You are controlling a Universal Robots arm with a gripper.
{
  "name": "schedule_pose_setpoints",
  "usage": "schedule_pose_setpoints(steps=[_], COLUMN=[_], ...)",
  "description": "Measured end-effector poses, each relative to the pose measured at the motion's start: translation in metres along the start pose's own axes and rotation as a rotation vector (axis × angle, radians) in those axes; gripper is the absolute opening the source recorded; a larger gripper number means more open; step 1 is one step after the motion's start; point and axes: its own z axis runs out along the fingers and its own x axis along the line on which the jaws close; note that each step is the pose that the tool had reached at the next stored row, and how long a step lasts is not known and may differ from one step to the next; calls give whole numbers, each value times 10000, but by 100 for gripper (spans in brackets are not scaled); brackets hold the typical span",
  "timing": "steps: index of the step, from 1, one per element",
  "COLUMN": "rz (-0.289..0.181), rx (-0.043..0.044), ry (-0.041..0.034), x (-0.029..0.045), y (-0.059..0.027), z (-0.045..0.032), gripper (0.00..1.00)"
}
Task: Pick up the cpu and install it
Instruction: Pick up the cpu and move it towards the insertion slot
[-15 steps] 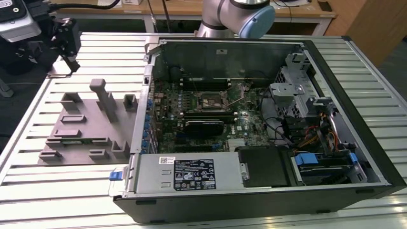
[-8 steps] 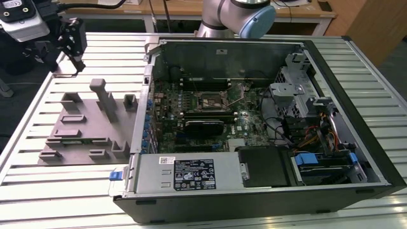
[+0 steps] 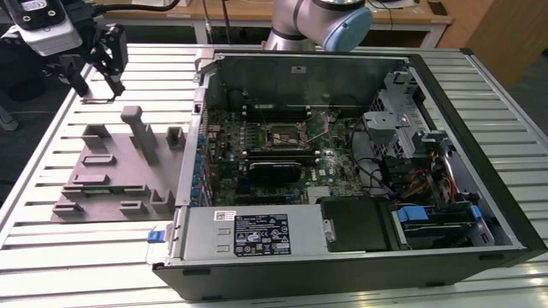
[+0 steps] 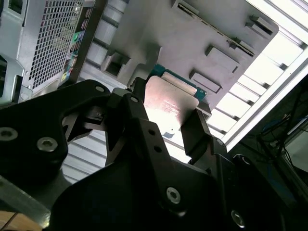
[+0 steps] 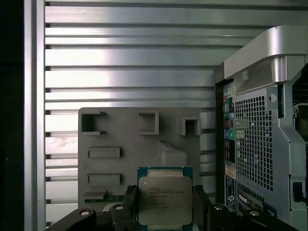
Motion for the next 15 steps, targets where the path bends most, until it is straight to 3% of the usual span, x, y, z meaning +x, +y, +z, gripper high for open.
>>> schedule_pose_setpoints(steps=[15], rz=[0], rx=[0], ry=[0], x=[-271], y=[31], z=[17], gripper=[54])
